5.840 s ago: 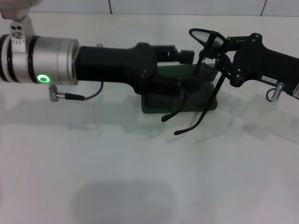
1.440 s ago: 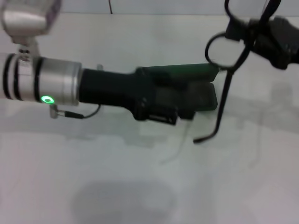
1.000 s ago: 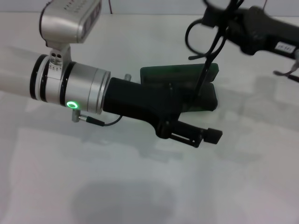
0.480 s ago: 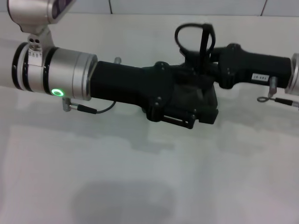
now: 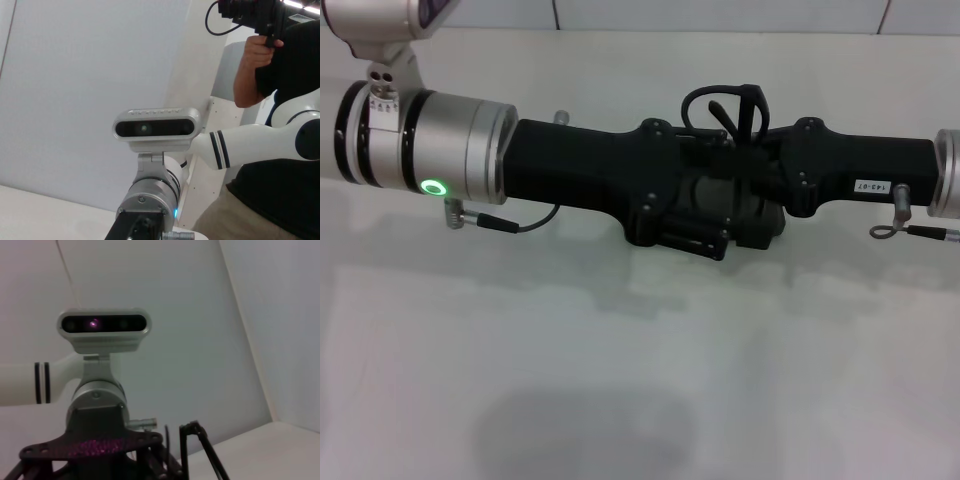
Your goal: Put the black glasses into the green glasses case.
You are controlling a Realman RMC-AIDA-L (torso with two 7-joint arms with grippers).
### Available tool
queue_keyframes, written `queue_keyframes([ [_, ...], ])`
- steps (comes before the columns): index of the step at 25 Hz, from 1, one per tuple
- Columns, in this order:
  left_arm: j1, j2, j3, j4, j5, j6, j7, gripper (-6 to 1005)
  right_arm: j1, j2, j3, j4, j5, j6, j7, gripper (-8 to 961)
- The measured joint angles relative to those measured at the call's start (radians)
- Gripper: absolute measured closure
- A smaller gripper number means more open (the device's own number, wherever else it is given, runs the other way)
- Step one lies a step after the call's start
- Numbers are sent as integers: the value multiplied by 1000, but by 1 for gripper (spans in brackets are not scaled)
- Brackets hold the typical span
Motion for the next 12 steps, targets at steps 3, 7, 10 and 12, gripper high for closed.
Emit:
queue_keyframes([
  [3, 0, 0, -9, 0, 1, 0, 0, 173, 0, -1, 3, 0, 0, -1, 0, 845],
  [7, 0, 0, -20, 0, 6, 0, 1, 173, -3, -5, 11, -1, 6, 11, 0, 845],
  [10, 0, 0, -21, 0, 10, -1, 2, 173, -1, -6, 11, 0, 8, 12, 0, 845],
  [12, -1, 0, -21, 0, 12, -1, 2, 173, 1, -4, 7, -2, 5, 8, 0, 845],
])
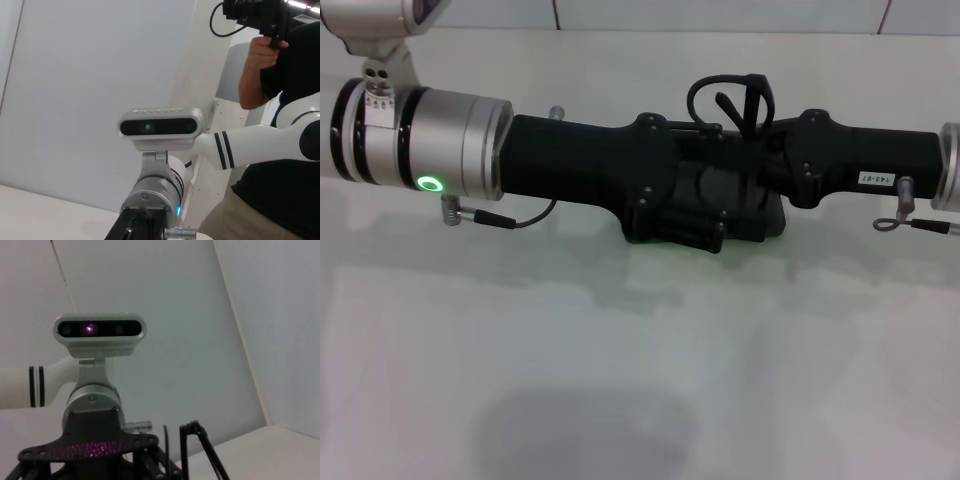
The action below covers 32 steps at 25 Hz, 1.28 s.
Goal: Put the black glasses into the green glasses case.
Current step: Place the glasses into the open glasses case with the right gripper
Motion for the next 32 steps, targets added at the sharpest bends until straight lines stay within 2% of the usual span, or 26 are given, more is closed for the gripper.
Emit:
queue_keyframes([
  [7, 2, 1, -1, 0, 1, 0, 5, 174, -3, 1, -1, 2, -2, -3, -1, 845],
  [11, 22, 15, -14, 0, -4, 0, 14, 174, -26, -4, 33, -4, -3, 15, -16, 845],
  [13, 47, 22, -55, 0, -4, -1, 34, 173, -39, -4, 55, -10, -3, 29, -51, 845],
  [16, 88, 18, -119, -1, 3, -25, 70, 173, -58, 8, 56, -41, -5, 98, -136, 845],
  [19, 118, 11, -192, -1, -2, -61, 87, 174, -91, 15, -12, -150, -35, 172, -158, 845],
  [22, 141, -5, -311, -7, -10, -121, 109, 174, -136, 21, -101, -289, -49, 221, -154, 845],
  [25, 153, -22, -421, -15, -12, -163, 131, 174, -188, 21, -238, -447, -57, 341, -128, 845],
  [29, 159, -37, -525, -17, -13, -194, 144, 173, -227, 19, -406, -611, -153, 515, -69, 846],
  [32, 159, -41, -556, -20, -13, -231, 146, 173, -232, 21, -525, -682, -265, 618, 24, 846],
])
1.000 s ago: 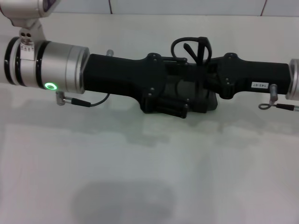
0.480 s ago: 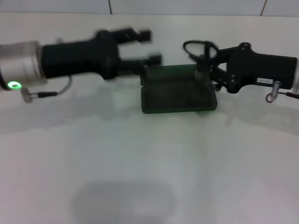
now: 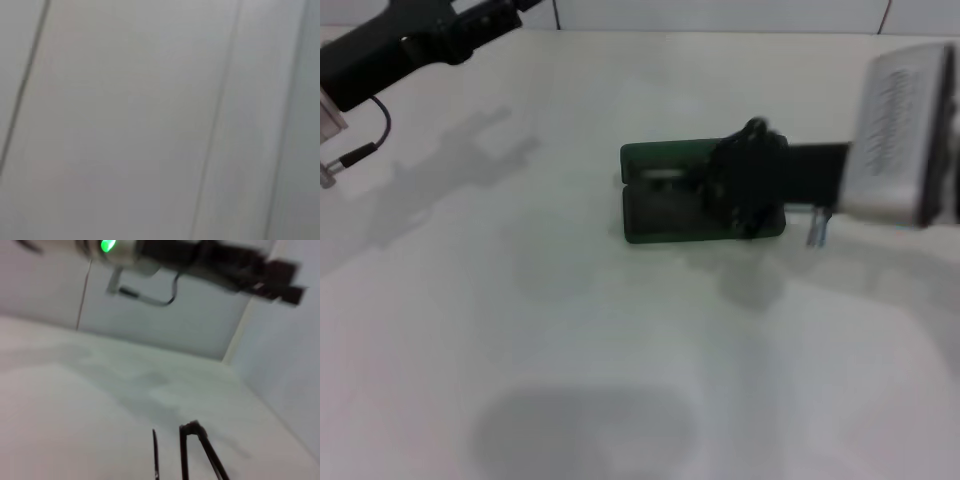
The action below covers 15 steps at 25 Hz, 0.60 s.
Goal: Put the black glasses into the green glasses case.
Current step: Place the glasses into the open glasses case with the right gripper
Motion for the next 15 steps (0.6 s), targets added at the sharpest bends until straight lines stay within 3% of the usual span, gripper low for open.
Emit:
queue_keyframes([
  [6, -20, 4, 23, -9, 13, -59, 0, 174, -21, 3, -155, -42, -147, 201, 114, 845],
  [15, -44, 11, 51, -9, 24, -90, -4, 174, -50, 3, -195, -41, -157, 312, 110, 844],
])
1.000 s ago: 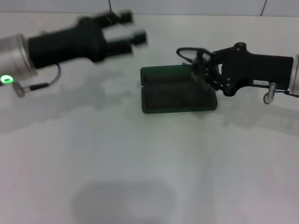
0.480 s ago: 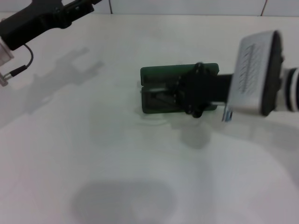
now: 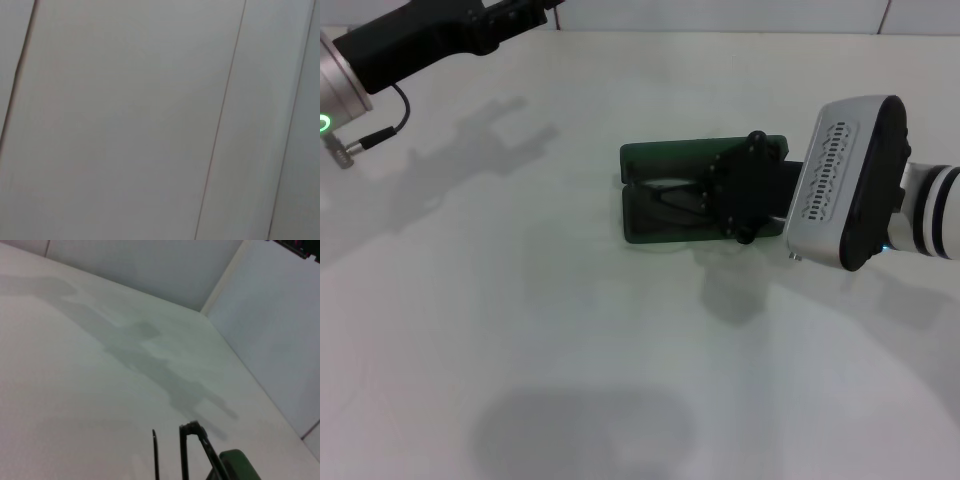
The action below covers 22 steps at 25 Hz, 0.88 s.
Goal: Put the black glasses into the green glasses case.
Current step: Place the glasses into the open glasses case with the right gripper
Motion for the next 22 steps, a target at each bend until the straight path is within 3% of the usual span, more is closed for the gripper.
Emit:
queue_keyframes([
  [22, -41, -3, 21, -1, 1, -12, -7, 173, 4, 0, -10, 45, -53, 100, 4, 841],
])
